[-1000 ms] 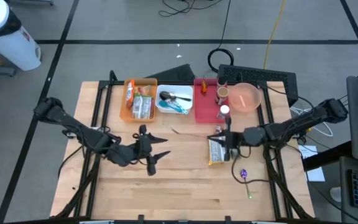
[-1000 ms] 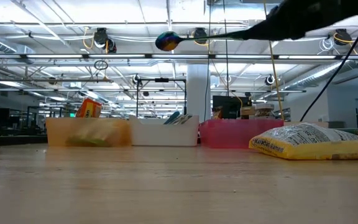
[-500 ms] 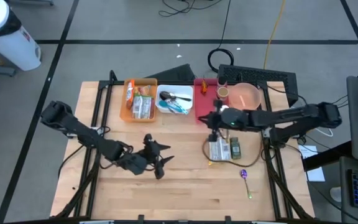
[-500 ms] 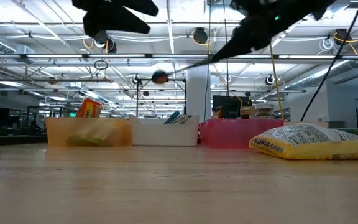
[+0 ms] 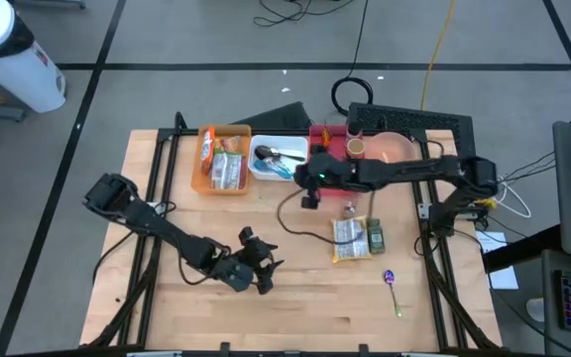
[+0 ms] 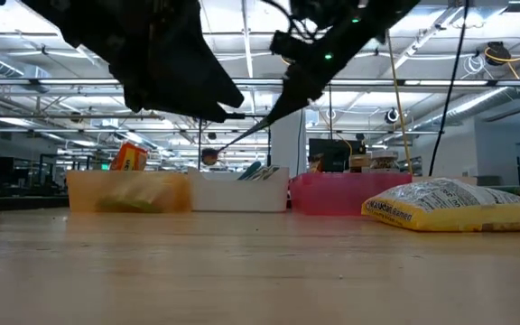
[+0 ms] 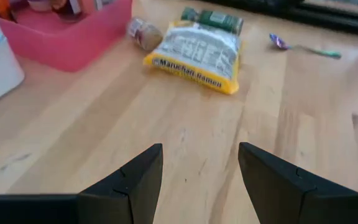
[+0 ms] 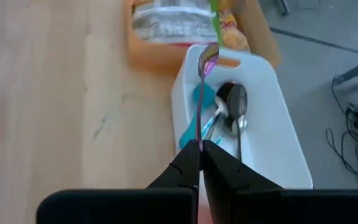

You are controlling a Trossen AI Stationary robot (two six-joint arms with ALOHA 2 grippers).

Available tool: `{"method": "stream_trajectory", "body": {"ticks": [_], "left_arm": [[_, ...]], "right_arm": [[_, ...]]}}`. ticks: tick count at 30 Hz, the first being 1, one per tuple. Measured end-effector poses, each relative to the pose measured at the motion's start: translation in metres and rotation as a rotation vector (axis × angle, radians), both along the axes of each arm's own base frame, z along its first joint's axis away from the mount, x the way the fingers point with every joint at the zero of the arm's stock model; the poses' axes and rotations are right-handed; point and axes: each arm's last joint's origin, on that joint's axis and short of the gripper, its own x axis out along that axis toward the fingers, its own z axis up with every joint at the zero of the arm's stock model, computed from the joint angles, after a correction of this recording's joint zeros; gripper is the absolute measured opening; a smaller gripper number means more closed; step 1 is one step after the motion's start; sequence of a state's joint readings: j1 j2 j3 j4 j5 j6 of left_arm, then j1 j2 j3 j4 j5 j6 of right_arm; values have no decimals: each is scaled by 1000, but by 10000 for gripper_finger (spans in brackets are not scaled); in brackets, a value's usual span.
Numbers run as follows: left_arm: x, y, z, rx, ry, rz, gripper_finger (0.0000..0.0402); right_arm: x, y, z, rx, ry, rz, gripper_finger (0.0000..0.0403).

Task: Pick & Place Food Item
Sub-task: Put the left purple spoon into the white bin

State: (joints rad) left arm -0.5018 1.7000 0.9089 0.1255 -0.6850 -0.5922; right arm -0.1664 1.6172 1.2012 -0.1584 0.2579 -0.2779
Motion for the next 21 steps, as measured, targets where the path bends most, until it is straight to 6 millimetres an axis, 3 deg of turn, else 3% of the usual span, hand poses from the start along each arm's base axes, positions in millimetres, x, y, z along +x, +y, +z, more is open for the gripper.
{"method": "stream_trajectory", "body": {"ticks": [7,16,21], "left_arm": [[-3,-3,1,-21,25,-43,218],[-14,-12,-6,-1,107,-63,218],[-13,-10,-6,4,100,-45,218]], "right_arm": [[28,-23,-10,18,96,-47,0],[34,-44,-32,29,142,-93,0],[33,-50,-32,46,132,-95,0]]}}
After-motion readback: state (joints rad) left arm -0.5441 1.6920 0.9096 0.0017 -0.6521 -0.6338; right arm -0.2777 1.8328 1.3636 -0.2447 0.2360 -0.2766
